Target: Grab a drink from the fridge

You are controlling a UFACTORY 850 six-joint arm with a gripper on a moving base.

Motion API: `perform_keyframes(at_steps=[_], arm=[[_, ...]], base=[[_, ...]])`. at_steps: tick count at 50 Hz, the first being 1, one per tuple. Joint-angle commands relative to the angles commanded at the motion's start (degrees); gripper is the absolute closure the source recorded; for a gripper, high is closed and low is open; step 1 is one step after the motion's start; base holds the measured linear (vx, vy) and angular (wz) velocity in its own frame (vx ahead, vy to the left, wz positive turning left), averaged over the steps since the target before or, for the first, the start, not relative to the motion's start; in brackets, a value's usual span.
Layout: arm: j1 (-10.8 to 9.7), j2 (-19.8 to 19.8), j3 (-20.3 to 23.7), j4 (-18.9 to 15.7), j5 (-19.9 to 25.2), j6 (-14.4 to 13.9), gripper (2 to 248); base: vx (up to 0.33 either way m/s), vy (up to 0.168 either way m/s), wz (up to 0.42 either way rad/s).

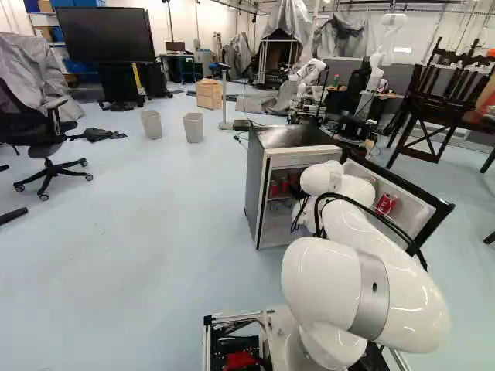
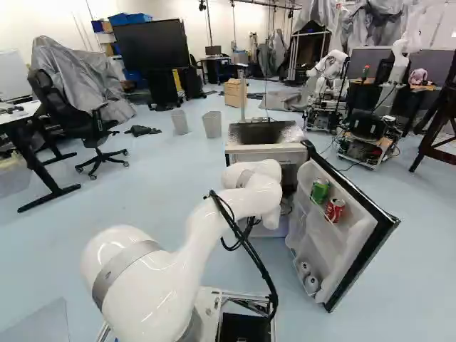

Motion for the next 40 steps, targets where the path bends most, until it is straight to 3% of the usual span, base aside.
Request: perform_keyframes(at_steps=[8, 21, 40], arm=[[0.0, -0.1, -0.2, 0.0, 0.0, 0.0, 3], [-0.1, 3.2, 5.6, 0.0, 0.0, 0.0, 3], [-0.1, 3.6, 6.4, 0.0, 0.0, 0.0, 3]], base=[[0.0, 0.0, 0.0], [0.0, 0.0, 0.0], [0.0, 0.0, 0.0]])
